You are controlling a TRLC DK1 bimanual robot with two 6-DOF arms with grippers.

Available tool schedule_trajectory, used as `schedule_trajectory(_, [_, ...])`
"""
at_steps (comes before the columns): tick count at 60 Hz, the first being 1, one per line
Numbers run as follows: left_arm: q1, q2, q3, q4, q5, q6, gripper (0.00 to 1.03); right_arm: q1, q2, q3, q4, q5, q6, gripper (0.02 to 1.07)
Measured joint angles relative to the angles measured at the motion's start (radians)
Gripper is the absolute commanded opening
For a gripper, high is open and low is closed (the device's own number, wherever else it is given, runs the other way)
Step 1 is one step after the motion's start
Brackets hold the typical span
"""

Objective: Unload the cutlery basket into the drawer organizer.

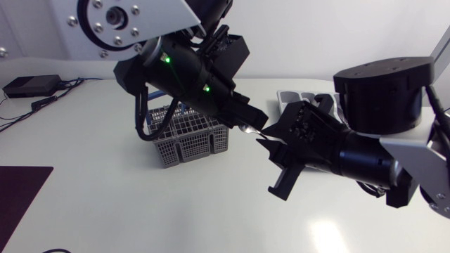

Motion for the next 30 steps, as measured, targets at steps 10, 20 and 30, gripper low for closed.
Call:
schedule_trajectory(10, [-0.006,0.000,0.000,-0.001,0.003,0.000,0.12,0.000,0.008,0.000,0.012,0.000,0.000,0.08])
schedule_trajectory(20, [-0.005,0.000,0.000,-0.006,0.003,0.000,0.14,0.001,0.008,0.000,0.012,0.000,0.000,0.08])
schedule_trajectory(30, [0.019,0.000,0.009,-0.019,0.015,-0.013,0.66,0.010,0.007,0.000,0.002,-0.002,0.000,0.08])
